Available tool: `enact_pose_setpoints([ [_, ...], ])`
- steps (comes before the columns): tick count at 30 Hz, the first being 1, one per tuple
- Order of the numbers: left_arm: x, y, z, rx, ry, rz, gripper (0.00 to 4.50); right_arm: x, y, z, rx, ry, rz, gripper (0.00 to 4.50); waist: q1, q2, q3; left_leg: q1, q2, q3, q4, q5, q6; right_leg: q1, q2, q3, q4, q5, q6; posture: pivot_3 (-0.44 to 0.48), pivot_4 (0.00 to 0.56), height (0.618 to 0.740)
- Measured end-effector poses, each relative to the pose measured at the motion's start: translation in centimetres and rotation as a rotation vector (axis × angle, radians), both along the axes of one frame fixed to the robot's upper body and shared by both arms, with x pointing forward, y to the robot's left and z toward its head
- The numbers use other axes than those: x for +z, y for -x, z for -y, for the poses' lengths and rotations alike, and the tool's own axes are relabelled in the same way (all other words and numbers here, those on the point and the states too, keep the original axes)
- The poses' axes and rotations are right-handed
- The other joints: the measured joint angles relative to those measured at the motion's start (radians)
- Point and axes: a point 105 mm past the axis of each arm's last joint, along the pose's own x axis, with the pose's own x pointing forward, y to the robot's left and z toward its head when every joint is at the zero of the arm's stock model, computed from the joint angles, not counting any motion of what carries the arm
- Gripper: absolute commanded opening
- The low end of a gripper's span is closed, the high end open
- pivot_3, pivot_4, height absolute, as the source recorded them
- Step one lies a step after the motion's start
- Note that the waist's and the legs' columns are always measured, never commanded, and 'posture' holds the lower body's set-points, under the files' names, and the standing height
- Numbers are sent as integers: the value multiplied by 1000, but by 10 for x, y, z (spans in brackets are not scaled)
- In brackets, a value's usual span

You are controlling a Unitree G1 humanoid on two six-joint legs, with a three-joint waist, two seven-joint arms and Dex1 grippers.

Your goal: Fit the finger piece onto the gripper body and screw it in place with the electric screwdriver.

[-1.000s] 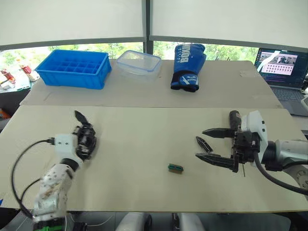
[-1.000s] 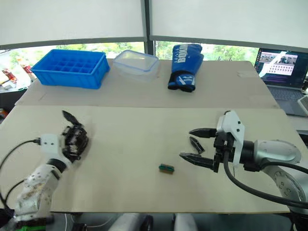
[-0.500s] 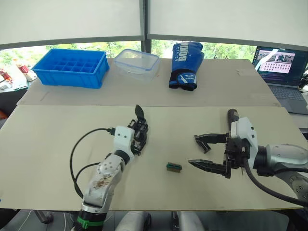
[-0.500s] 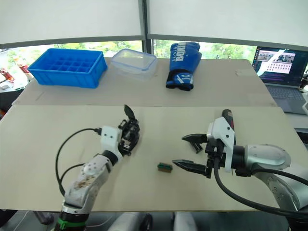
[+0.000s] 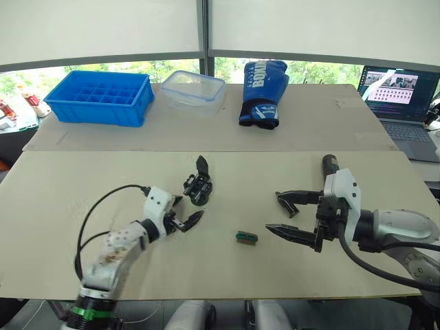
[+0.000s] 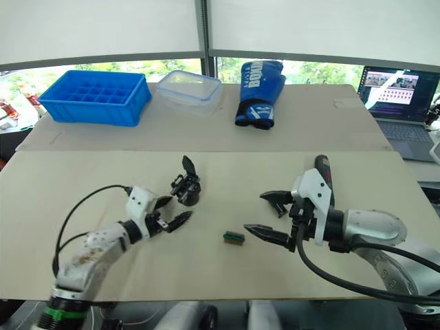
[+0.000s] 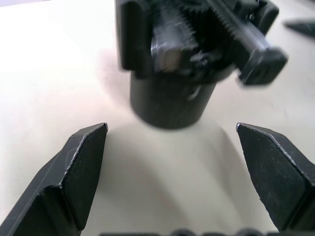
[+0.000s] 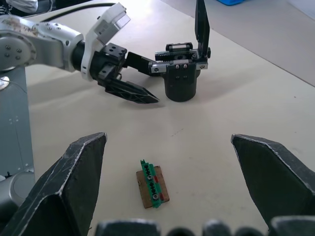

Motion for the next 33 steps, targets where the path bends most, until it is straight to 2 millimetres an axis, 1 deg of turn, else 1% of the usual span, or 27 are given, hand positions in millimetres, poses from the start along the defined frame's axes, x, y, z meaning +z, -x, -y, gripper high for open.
enact_pose_setpoints([
  [3,1,-9,-5,-99,-2,6,4440,0,0,0,-4,1,4,4500,4,0,0,0,0,0,1,0,0,0,0,-1,-1,1,0,0,150,740],
  [7,6,-25,-1,-199,13,30,4440,1,1,0,-3,2,9,4500,3,0,0,-1,-1,0,1,1,1,0,-1,0,-1,1,0,0,150,740],
  [10,11,-39,10,-253,28,74,4440,1,1,0,-5,3,9,4500,2,0,0,-2,-2,0,1,3,5,-1,-2,-1,-2,2,0,0,150,740],
  [14,3,-45,21,-307,21,82,4440,1,2,-1,-4,6,16,4500,-3,0,0,-3,-1,0,1,3,6,-2,-2,-1,-2,2,-1,0,150,740],
  [17,2,-48,24,-320,23,99,3606,2,1,-1,-10,7,20,4500,-3,0,0,-4,-1,0,1,3,6,-2,-2,0,-2,2,-1,0,150,740],
  [19,2,-46,22,-316,24,111,2710,1,3,-2,-10,8,19,4500,-4,0,0,-3,-1,0,1,3,6,-2,-2,1,-2,2,-1,0,150,740],
  [20,1,-44,19,-303,28,118,2335,0,4,-2,-10,9,18,4500,-6,0,0,-3,0,0,1,3,6,-2,-2,1,-1,2,-1,0,150,740],
  [23,0,-35,14,-254,34,134,2341,-1,6,-3,-14,10,17,4500,-16,0,0,-3,0,0,1,3,6,-2,-2,1,-1,2,-1,0,150,740],
  [25,-1,-28,14,-196,55,135,2341,-3,6,-2,-22,9,12,4500,-19,0,0,-3,0,0,1,3,6,-2,-2,2,-2,2,-1,0,150,740],
  [27,-1,-21,21,-84,87,139,2341,-2,7,-3,-26,5,18,4500,-19,0,0,-4,-1,0,1,2,7,-2,-2,2,-2,2,-1,0,150,740],
  [30,-1,-18,32,74,131,109,2341,2,7,-7,-21,-6,39,4500,-7,-1,0,-5,-1,-1,4,2,6,-2,-1,2,-2,3,0,0,150,740],
  [33,0,-17,37,170,139,83,2341,8,5,-10,-13,-13,70,4500,0,-1,0,-5,-1,-1,5,2,3,-1,-1,1,-1,4,0,0,150,740],
])
